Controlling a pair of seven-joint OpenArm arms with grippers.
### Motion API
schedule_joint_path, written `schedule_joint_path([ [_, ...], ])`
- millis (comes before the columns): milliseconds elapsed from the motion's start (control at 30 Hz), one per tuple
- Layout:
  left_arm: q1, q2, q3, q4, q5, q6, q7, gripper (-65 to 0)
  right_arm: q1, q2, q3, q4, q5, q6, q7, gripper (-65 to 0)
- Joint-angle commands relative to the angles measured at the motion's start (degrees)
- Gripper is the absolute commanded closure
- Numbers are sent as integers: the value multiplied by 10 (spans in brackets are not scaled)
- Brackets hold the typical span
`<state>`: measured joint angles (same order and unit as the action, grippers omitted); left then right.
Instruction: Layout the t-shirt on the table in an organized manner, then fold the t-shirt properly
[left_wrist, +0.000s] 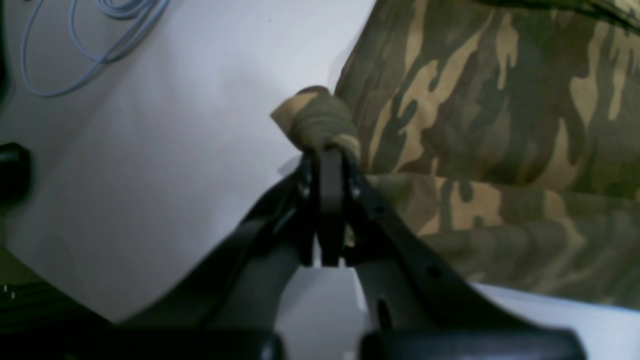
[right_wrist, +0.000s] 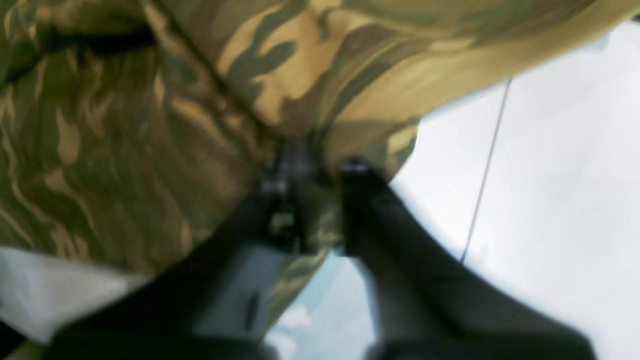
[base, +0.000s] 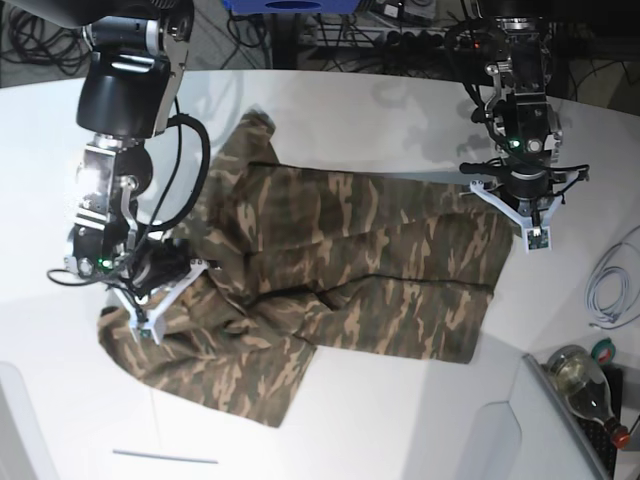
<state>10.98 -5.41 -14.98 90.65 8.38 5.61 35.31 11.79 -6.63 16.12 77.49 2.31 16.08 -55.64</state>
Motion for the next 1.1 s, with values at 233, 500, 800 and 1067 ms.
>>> schedule_joint_path([
  [233,-20,-17,-3,26,6,2,-13,0,-15,98,-2,168,1,1,-138,0],
  [500,-27,-3,3,65,8,2,-12,0,64,177,-5,-26,-2,-36,-87,-2],
  [800,-27,-4,3,63,8,2,-12,0,236,175,-99,-164,-2,-188,-73,-2],
  [1067,-28,-4,3,63,8,2,-10,0,375,63,-225,-452,-1,-270,129,-66],
])
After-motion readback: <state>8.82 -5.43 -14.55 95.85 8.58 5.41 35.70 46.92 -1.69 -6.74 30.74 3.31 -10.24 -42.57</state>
